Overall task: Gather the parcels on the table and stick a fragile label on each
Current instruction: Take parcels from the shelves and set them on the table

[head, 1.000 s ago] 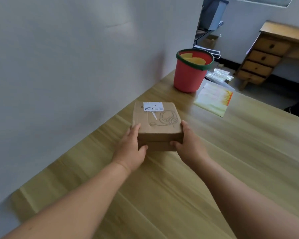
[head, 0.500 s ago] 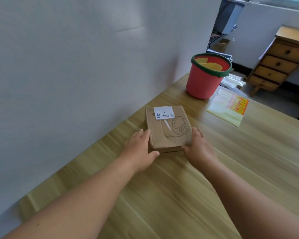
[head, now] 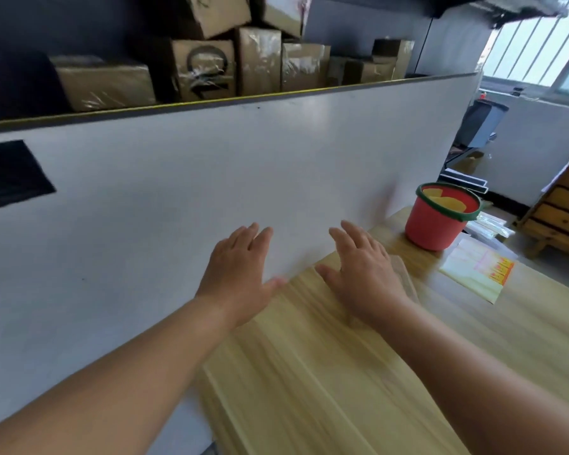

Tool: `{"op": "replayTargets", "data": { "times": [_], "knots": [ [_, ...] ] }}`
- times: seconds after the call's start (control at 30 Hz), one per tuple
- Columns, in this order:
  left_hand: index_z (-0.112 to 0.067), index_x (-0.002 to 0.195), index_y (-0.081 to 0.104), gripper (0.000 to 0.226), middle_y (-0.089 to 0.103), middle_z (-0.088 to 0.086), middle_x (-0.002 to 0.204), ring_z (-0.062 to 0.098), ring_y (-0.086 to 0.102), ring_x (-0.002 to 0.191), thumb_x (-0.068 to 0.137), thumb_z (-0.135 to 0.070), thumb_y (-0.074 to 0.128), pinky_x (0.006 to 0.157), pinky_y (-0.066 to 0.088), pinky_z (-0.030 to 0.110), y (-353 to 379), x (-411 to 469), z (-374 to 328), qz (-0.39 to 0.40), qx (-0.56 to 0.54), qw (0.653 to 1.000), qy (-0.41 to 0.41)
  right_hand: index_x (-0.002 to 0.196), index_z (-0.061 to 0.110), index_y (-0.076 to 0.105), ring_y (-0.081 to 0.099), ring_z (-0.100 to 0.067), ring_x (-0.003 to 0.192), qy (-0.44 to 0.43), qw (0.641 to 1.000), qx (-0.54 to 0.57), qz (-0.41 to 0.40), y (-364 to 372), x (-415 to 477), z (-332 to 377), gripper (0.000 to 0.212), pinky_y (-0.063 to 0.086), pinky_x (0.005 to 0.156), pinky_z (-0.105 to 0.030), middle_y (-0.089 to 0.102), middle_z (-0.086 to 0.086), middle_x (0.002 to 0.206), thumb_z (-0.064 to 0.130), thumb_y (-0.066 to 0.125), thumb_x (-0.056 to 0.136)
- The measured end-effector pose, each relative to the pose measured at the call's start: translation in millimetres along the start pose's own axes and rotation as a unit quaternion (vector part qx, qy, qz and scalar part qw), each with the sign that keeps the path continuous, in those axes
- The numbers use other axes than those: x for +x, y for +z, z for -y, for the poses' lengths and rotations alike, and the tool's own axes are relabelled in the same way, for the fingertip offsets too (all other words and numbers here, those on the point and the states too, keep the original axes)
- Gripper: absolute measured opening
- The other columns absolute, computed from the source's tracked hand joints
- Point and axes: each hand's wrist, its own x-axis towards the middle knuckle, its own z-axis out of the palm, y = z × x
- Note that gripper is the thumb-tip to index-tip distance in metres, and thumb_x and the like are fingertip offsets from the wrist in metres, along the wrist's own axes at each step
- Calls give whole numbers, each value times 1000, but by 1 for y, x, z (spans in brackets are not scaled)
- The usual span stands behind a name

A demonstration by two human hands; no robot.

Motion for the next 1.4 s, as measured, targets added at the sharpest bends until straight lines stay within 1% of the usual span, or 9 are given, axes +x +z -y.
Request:
{"op": "replayTargets", "data": {
  "times": [0.2, 0.33, 0.47, 0.6, 0.73, 0.83, 1.1, 1.23, 1.4],
  "knots": [
    [-22, 152, 9, 79, 10, 1, 160, 19, 8, 147, 91, -54, 48, 119, 12, 36, -116, -104, 55, -63, 5, 997, -41, 150, 21, 24, 15, -21, 146, -109, 992, -16, -55, -49, -48, 137, 66, 12, 118, -36, 17, -1, 159, 49, 46, 95],
    [-25, 151, 11, 77, 13, -4, 160, 19, 13, 146, 91, -53, 50, 117, 13, 35, -188, -183, 88, -112, 32, 991, -67, 149, 22, 26, 20, -21, 145, -166, 984, -10, -69, -70, -91, 230, 65, 17, 118, -38, 22, 0, 158, 51, 45, 95],
    [-24, 150, 17, 75, 20, -3, 157, 19, 18, 144, 90, -53, 52, 118, 16, 40, -255, -266, 127, -157, 74, 981, -82, 148, 21, 28, 26, -21, 143, -210, 975, -7, -77, -83, -137, 320, 64, 23, 116, -39, 27, 0, 156, 51, 46, 94],
    [-22, 150, 19, 78, 24, -2, 155, 17, 21, 143, 88, -53, 55, 117, 17, 38, -313, -354, 167, -203, 112, 966, -116, 145, 22, 35, 36, -21, 137, -258, 961, 24, -93, -88, -180, 402, 60, 32, 112, -40, 36, 1, 151, 51, 48, 93],
    [-20, 150, 18, 79, 24, -1, 156, 17, 20, 143, 88, -55, 53, 116, 16, 36, -359, -436, 206, -239, 151, 944, -169, 147, 20, 32, 31, -19, 139, -310, 944, 68, -87, -91, -215, 475, 62, 29, 111, -35, 34, 1, 152, 49, 47, 95],
    [-20, 150, 18, 81, 24, -1, 156, 16, 20, 144, 87, -54, 55, 116, 18, 37, -388, -482, 226, -260, 161, 927, -215, 147, 21, 30, 31, -18, 139, -338, 933, 100, -74, -93, -234, 522, 63, 31, 110, -34, 33, 2, 152, 49, 49, 94],
    [-20, 150, 19, 81, 26, -1, 155, 17, 23, 142, 86, -52, 58, 115, 22, 37, -434, -553, 277, -311, 165, 883, -310, 148, 20, 27, 40, -20, 132, -406, 899, 162, -31, -84, -252, 633, 66, 39, 103, -35, 35, 1, 150, 49, 50, 94],
    [-21, 150, 18, 83, 26, -1, 155, 18, 24, 142, 85, -53, 59, 114, 27, 38, -452, -562, 314, -332, 155, 859, -358, 149, 22, 25, 38, -19, 135, -431, 882, 189, -17, -73, -239, 682, 68, 39, 105, -37, 34, 0, 152, 49, 52, 92],
    [-20, 150, 16, 85, 24, 0, 155, 20, 26, 141, 85, -50, 61, 112, 29, 37, -469, -554, 364, -348, 143, 838, -395, 150, 20, 22, 35, -19, 137, -457, 865, 209, -9, -55, -203, 741, 71, 37, 106, -34, 29, -1, 155, 49, 52, 93]
  ]
}}
